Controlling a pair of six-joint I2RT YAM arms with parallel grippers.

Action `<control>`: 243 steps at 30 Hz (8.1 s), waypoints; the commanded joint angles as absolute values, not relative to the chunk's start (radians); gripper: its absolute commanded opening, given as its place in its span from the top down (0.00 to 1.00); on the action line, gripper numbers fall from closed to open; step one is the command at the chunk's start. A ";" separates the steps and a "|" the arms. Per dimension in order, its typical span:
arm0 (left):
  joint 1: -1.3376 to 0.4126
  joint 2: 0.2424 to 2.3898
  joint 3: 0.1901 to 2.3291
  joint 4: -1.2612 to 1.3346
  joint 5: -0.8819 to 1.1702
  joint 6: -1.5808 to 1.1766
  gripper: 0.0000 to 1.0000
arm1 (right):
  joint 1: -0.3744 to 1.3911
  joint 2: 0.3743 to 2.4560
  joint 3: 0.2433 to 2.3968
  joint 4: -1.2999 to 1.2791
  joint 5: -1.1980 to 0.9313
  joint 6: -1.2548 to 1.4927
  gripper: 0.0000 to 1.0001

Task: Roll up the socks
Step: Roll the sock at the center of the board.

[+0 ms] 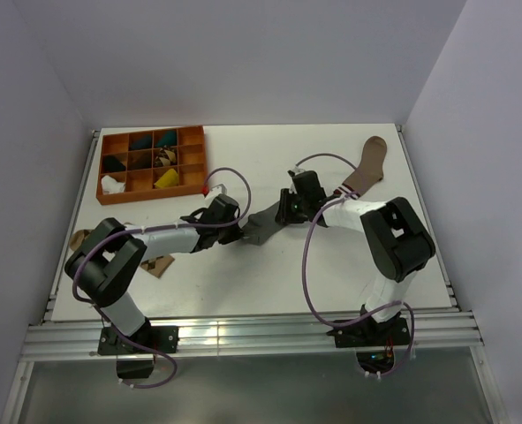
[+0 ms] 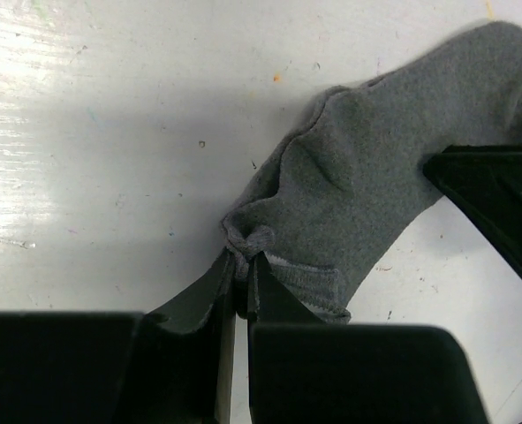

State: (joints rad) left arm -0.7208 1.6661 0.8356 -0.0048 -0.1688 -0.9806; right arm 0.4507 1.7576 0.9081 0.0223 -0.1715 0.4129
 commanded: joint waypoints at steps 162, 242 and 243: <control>-0.755 1.787 1.040 -0.307 -0.301 -1.068 1.00 | 0.577 1.391 0.617 0.259 -0.195 0.405 0.65; -0.756 1.795 1.031 -0.296 -0.152 -0.907 1.00 | 0.930 1.515 0.571 0.571 0.132 -0.029 0.49; -0.756 1.795 1.031 -0.295 -0.150 -0.908 1.00 | 0.931 1.531 0.575 0.575 0.132 -0.031 0.49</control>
